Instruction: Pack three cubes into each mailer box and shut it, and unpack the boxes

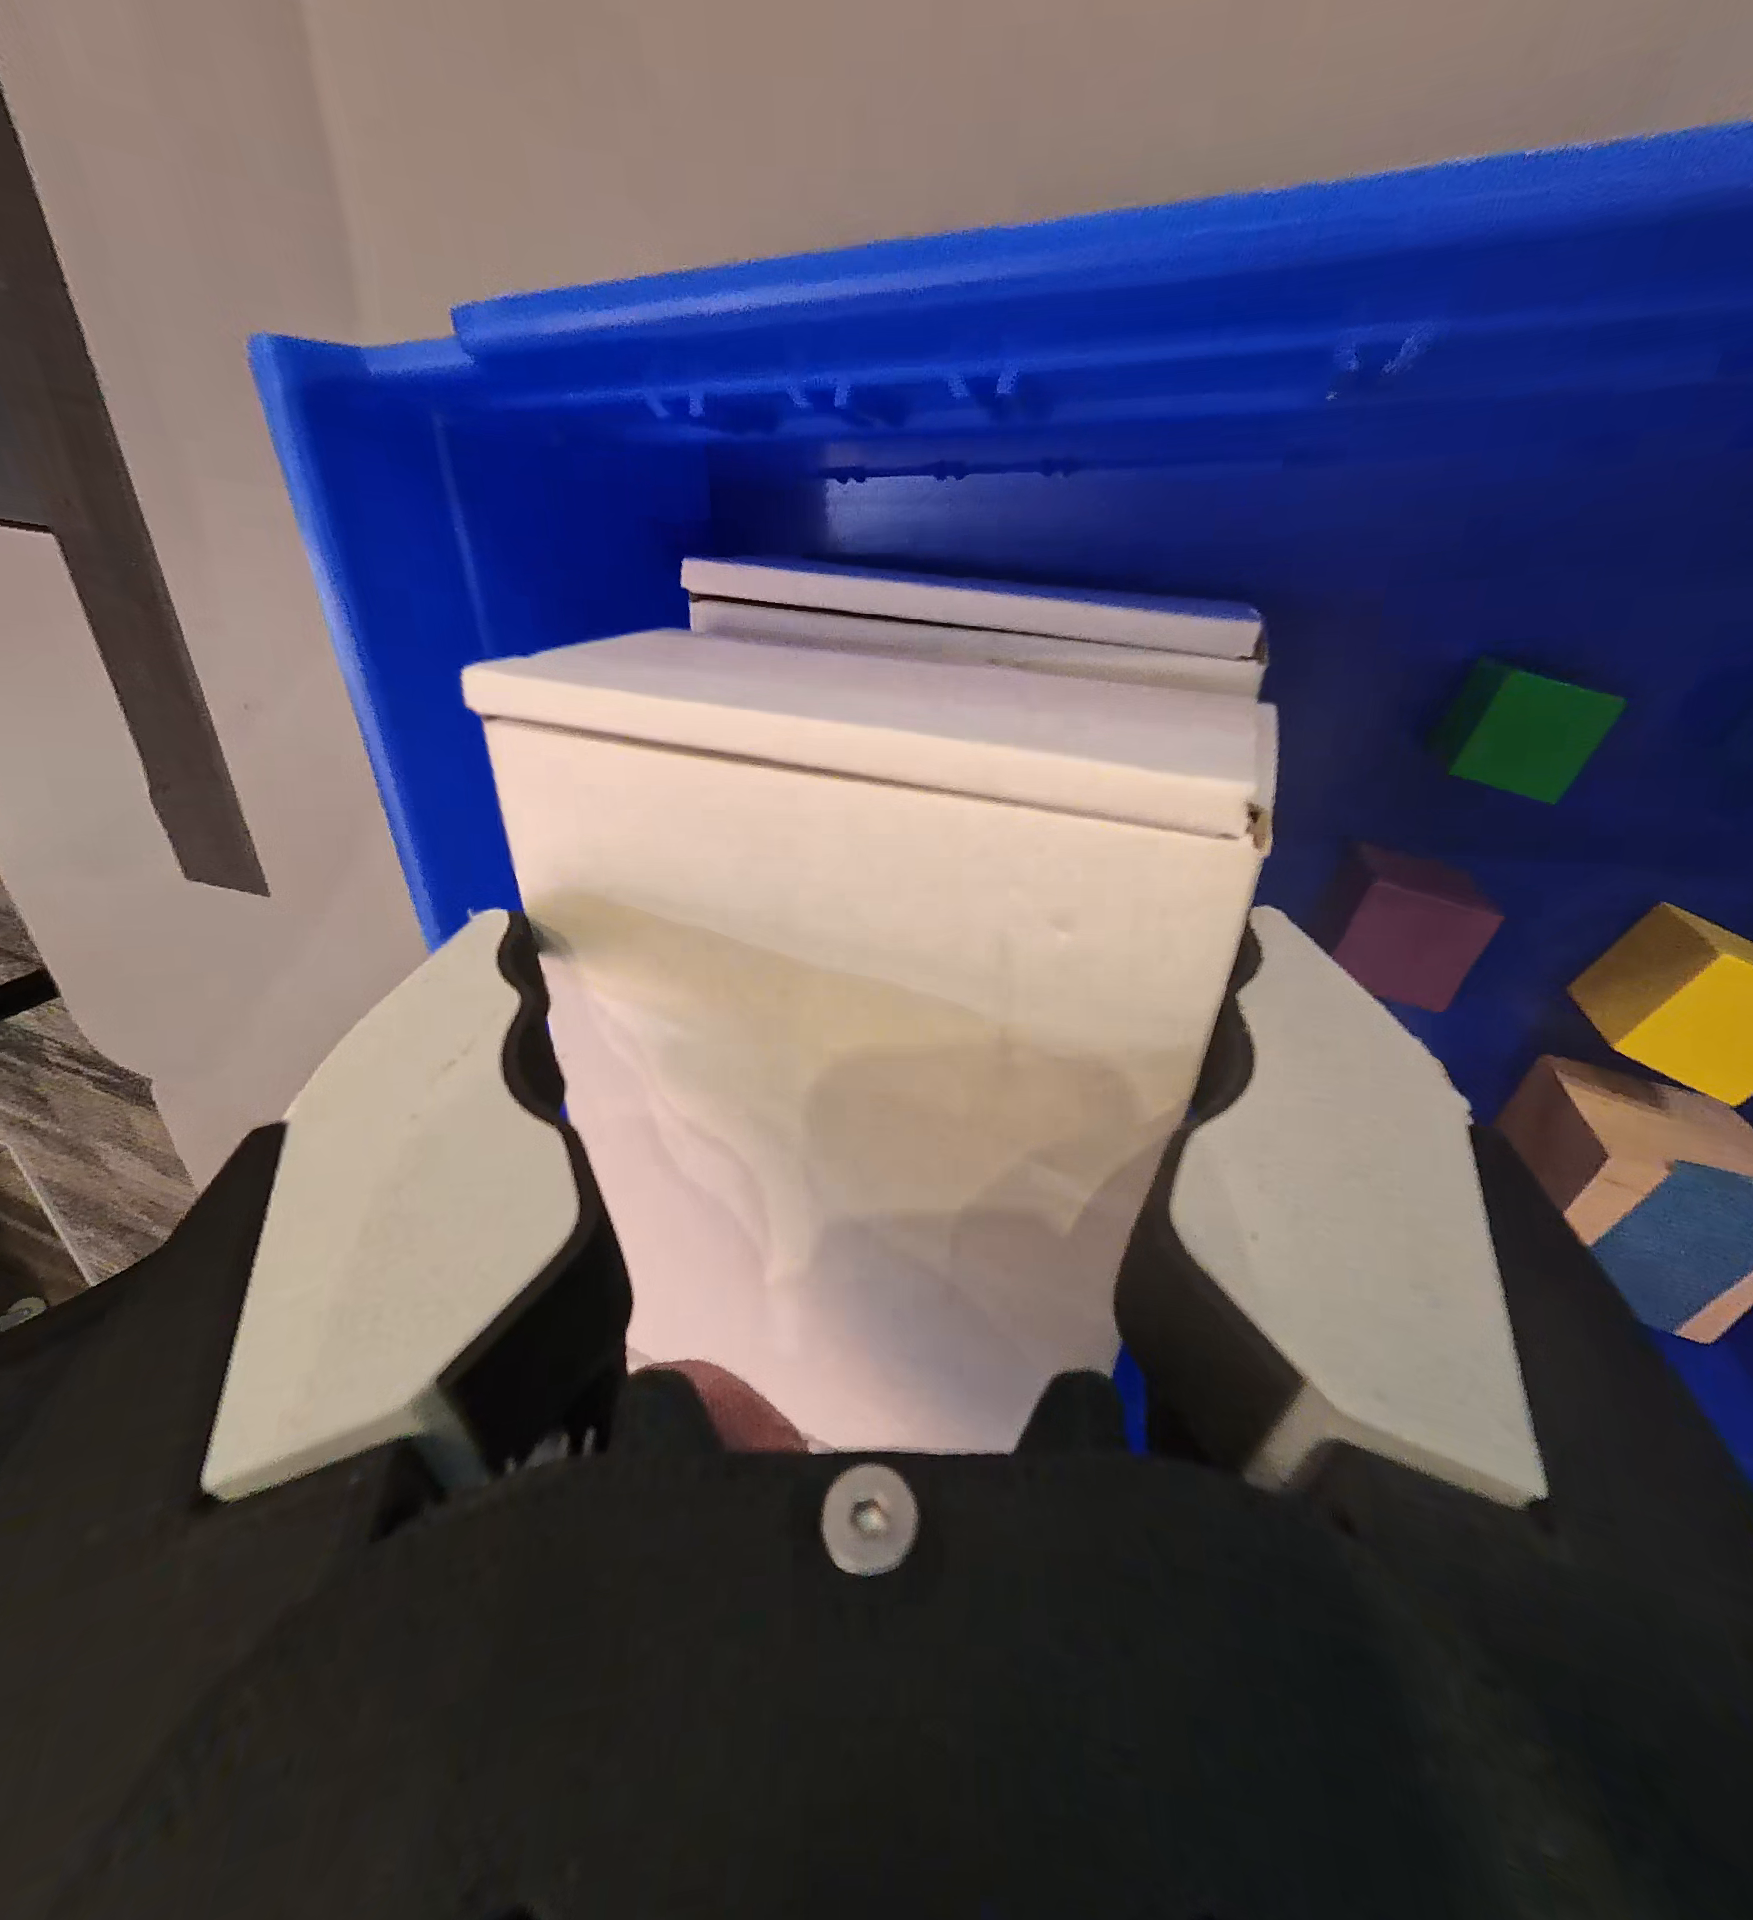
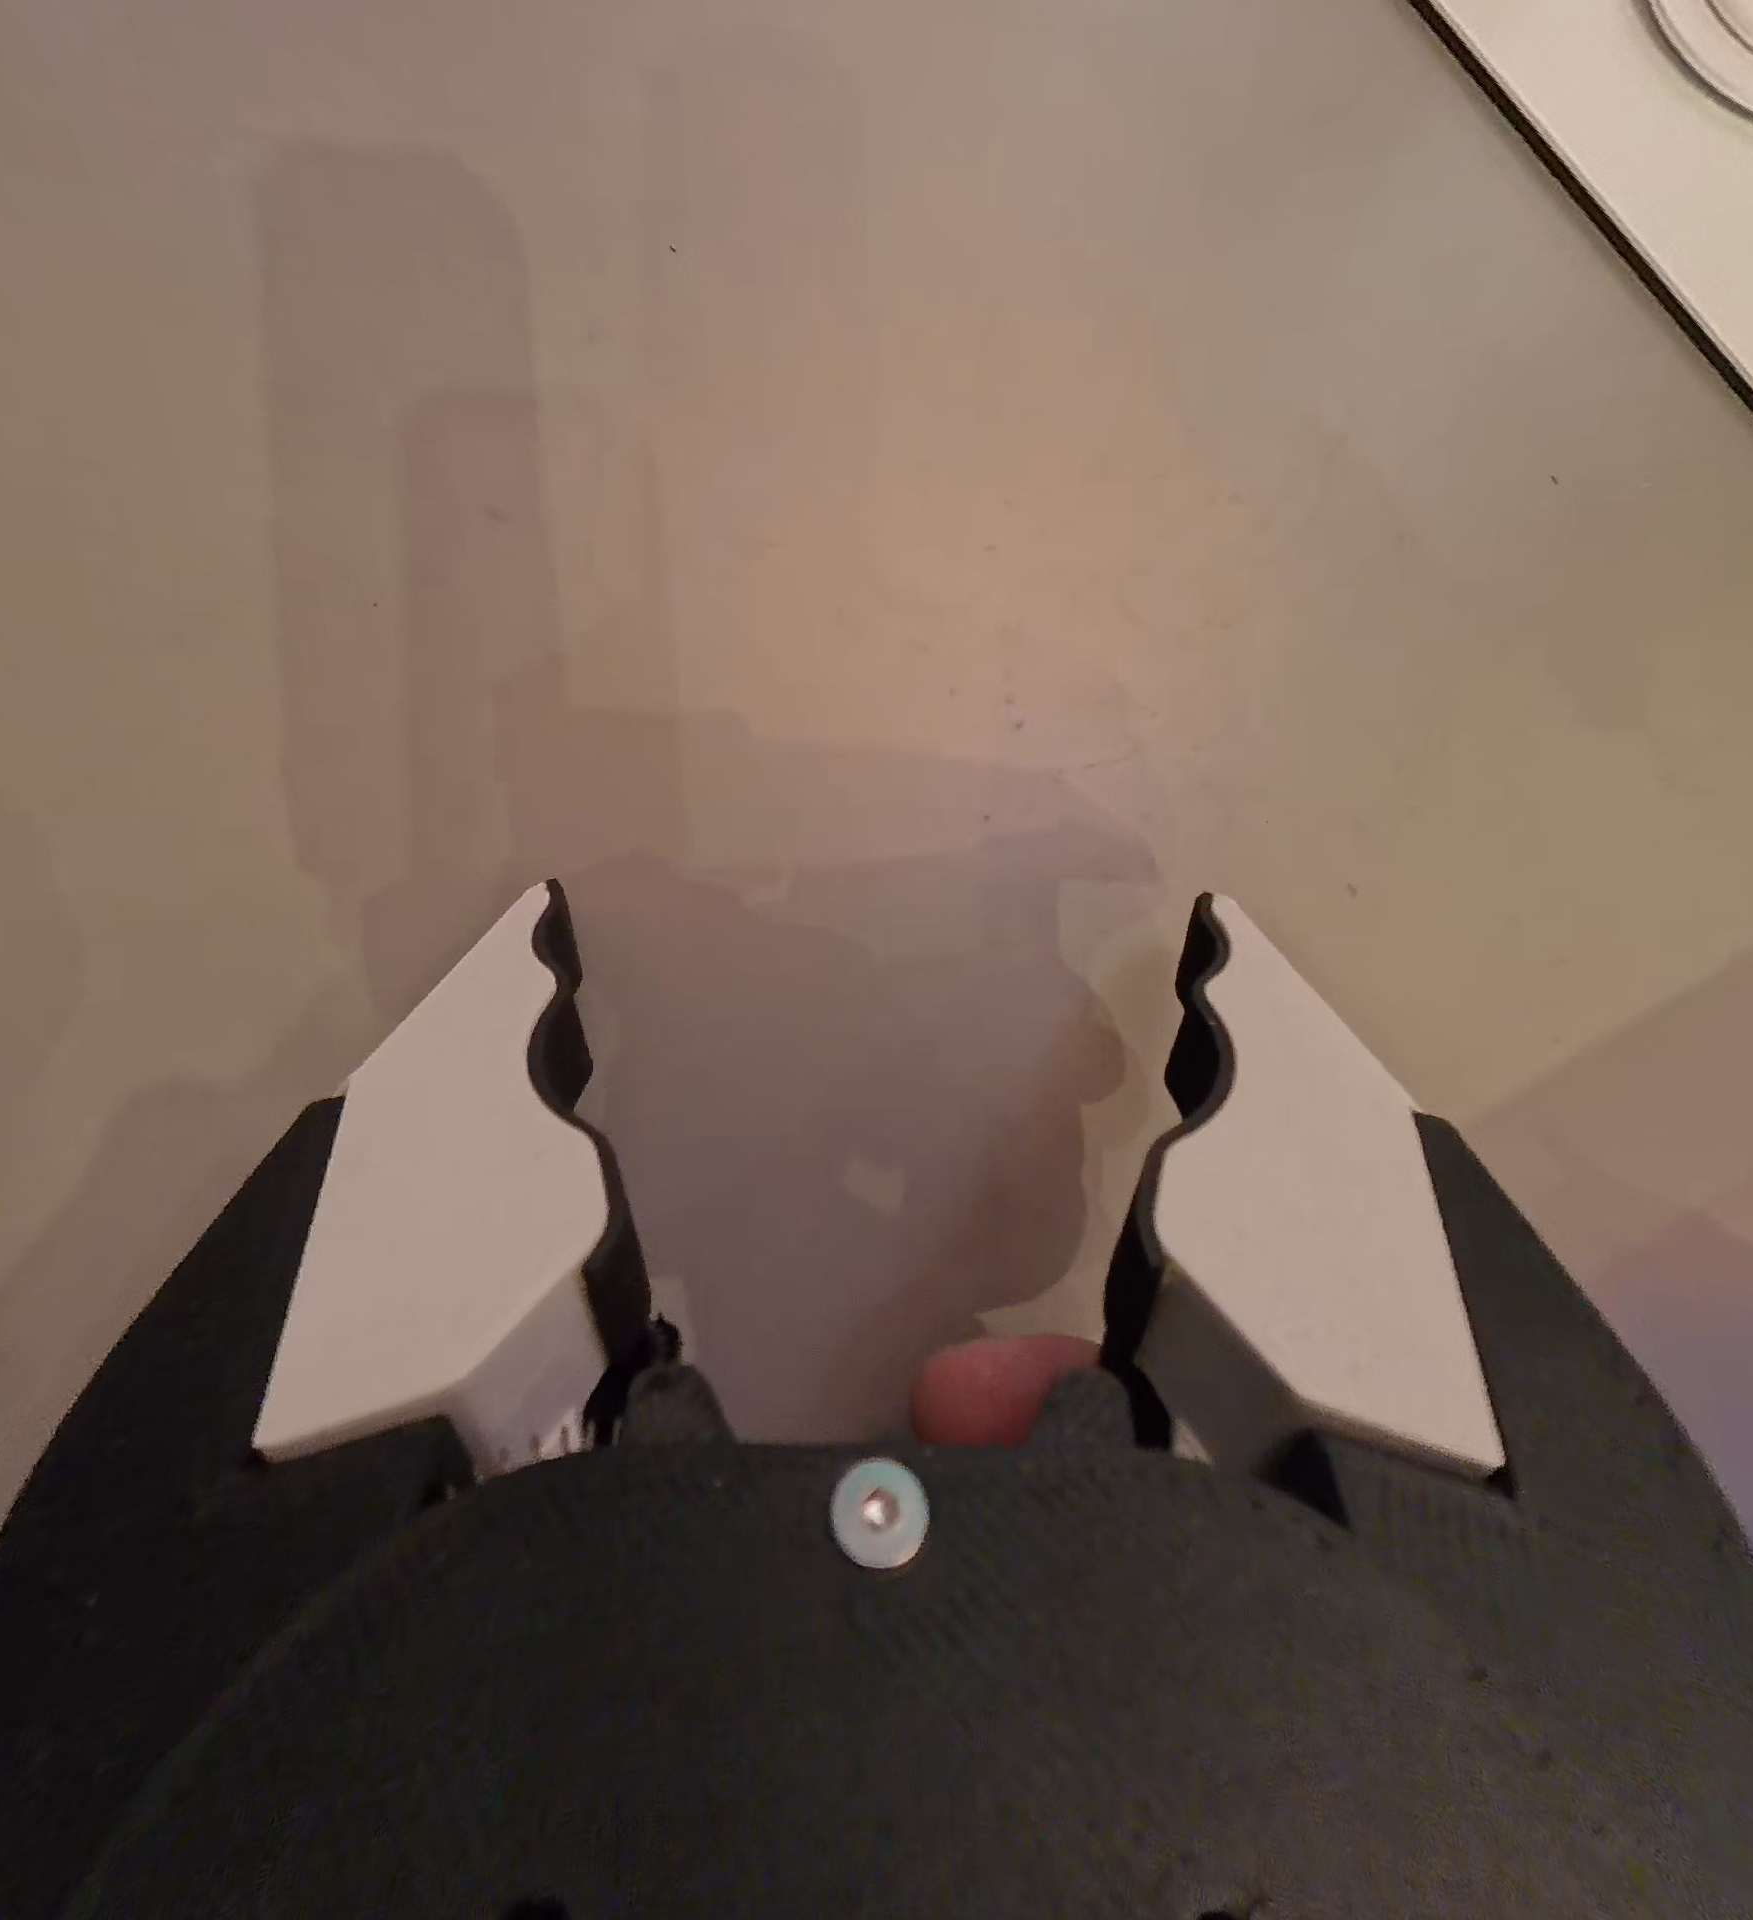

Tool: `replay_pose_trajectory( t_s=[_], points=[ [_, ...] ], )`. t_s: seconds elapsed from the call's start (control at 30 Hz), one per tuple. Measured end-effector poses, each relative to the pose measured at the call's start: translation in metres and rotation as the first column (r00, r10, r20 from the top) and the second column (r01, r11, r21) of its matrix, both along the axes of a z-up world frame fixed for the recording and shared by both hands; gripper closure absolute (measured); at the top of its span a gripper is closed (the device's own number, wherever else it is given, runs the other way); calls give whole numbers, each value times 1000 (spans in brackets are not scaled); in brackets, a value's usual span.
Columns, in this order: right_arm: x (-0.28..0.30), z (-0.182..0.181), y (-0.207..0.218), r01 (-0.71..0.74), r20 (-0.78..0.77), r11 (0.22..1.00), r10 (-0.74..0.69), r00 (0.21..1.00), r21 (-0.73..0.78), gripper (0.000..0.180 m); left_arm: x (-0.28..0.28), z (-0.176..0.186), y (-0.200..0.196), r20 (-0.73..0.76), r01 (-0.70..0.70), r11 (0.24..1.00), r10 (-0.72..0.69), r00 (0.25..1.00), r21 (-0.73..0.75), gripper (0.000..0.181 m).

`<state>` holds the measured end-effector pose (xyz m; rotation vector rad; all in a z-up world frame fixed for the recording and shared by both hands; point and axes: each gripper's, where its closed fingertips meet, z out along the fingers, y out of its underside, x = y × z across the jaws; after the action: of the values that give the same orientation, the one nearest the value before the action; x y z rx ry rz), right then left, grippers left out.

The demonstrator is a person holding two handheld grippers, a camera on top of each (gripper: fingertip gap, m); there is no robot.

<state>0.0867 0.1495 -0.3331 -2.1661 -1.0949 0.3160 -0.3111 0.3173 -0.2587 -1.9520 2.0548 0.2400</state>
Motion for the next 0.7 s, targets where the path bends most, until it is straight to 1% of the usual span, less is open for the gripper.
replay_pose_trajectory(
  t_s=[0.23, 0.27, 0.3, 0.33, 0.37, 0.4, 0.43, 0.5, 0.57, 0.6, 0.7],
  points=[
    [-1, 2, -1, -11, 8, 1000, 10, 1000, 11, 67, 3, 29, -3, 51, -22, 998, 20, 999, 52, 62],
    [-2, 3, -1, -12, 9, 1000, 12, 1000, 15, 67, 4, 35, -3, 51, -22, 998, 19, 999, 66, 63],
    [-2, 4, -1, -14, 10, 1000, 14, 1000, 19, 67, 6, 43, -4, 55, -20, 997, 16, 998, 80, 68],
    [-2, 4, -1, -16, 9, 1000, 16, 1000, 23, 67, 10, 54, -4, 80, -9, 994, 0, 997, 110, 120],
    [-3, 5, -1, -18, 8, 1000, 18, 1000, 25, 67, 15, 65, -2, 115, 2, 990, -19, 993, 141, 137],
    [-3, 6, -1, -20, 6, 999, 20, 1000, 27, 67, 19, 71, -4, 148, -7, 991, -13, 989, 136, 151],
    [-3, 7, -2, -22, 5, 999, 22, 1000, 30, 67, 19, 72, -5, 146, -17, 993, 0, 989, 118, 149],
    [-4, 9, -2, -26, 6, 999, 26, 1000, 39, 67, 12, 59, -2, 65, -21, 994, 14, 998, 111, 136],
    [-4, 10, -3, -26, 7, 999, 26, 1000, 46, 67, 10, 46, 1, 29, -19, 994, 16, 999, 107, 123],
    [-3, 11, -3, -25, 8, 999, 25, 1000, 48, 67, 11, 44, 5, 29, -31, 993, 28, 999, 112, 105],
    [-1, 11, -4, -20, 8, 999, 20, 1000, 50, 67, 12, 42, 9, 65, -58, 997, 56, 996, 43, 88]
  ],
)
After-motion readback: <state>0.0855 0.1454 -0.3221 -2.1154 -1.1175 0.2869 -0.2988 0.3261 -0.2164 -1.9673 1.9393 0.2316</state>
